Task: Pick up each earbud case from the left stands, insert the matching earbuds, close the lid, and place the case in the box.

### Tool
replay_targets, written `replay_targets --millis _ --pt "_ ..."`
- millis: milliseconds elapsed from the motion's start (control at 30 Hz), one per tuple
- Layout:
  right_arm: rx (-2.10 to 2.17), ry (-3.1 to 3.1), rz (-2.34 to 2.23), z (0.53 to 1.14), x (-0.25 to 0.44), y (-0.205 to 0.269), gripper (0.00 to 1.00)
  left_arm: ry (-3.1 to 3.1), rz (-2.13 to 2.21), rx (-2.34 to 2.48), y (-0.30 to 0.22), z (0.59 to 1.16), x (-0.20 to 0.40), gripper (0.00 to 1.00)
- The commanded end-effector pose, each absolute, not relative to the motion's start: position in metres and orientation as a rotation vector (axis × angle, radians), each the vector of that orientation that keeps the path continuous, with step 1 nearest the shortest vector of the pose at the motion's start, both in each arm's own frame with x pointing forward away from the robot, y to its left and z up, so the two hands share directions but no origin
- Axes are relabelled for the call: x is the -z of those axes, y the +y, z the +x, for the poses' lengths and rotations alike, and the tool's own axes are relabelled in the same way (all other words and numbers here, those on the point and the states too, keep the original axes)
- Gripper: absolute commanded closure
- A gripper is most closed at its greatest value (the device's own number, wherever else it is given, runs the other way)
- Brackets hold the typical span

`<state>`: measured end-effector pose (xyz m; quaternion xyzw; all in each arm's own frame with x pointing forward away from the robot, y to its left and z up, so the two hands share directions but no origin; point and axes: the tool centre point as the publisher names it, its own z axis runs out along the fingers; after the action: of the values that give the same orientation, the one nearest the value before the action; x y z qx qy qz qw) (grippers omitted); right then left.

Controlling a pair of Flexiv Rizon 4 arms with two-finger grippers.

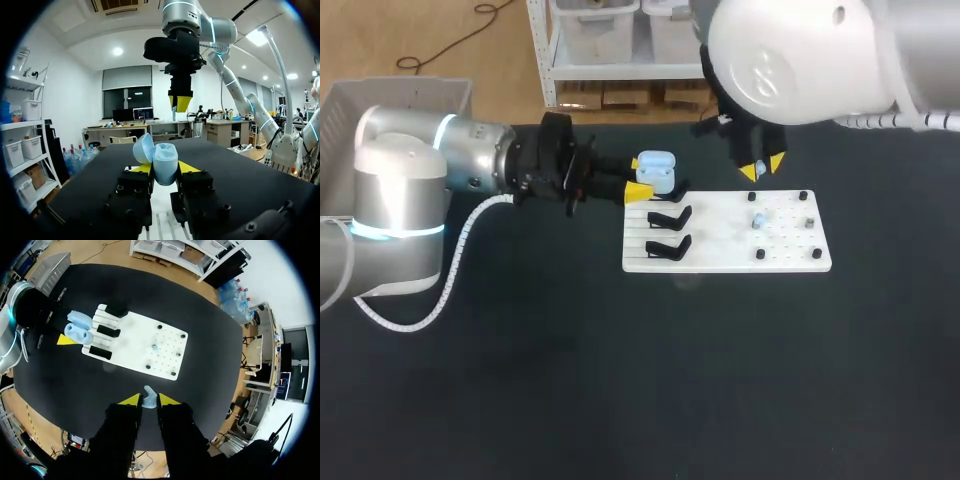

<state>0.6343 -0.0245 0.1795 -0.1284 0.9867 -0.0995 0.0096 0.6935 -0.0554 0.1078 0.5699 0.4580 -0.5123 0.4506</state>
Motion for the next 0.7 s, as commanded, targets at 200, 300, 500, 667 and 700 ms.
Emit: replay_targets --millis 200,300,500,667,700 --pt "0.308 3.075 -0.398 0.632 -0.179 -0.026 1.0 1.13 1.407 1.264 -0.055 0.693 -0.107 1.0" --pt "0.332 3.083 -0.389 0.634 -0.179 -0.018 1.0 1.13 1.407 1.264 -0.055 0.693 -0.107 1.0" --pt "0.375 3.201 -0.115 0.646 -0.185 0.012 1.0 1.13 1.407 1.264 -0.055 0.693 -0.107 1.0" --pt "0.362 3.225 0.091 0.653 -0.192 0.023 1.0 1.13 1.407 1.264 -0.055 0.693 -0.107 1.0" --pt "0.333 3.232 0.125 0.654 -0.193 0.024 1.0 1.13 1.407 1.264 -0.055 0.693 -0.107 1.0"
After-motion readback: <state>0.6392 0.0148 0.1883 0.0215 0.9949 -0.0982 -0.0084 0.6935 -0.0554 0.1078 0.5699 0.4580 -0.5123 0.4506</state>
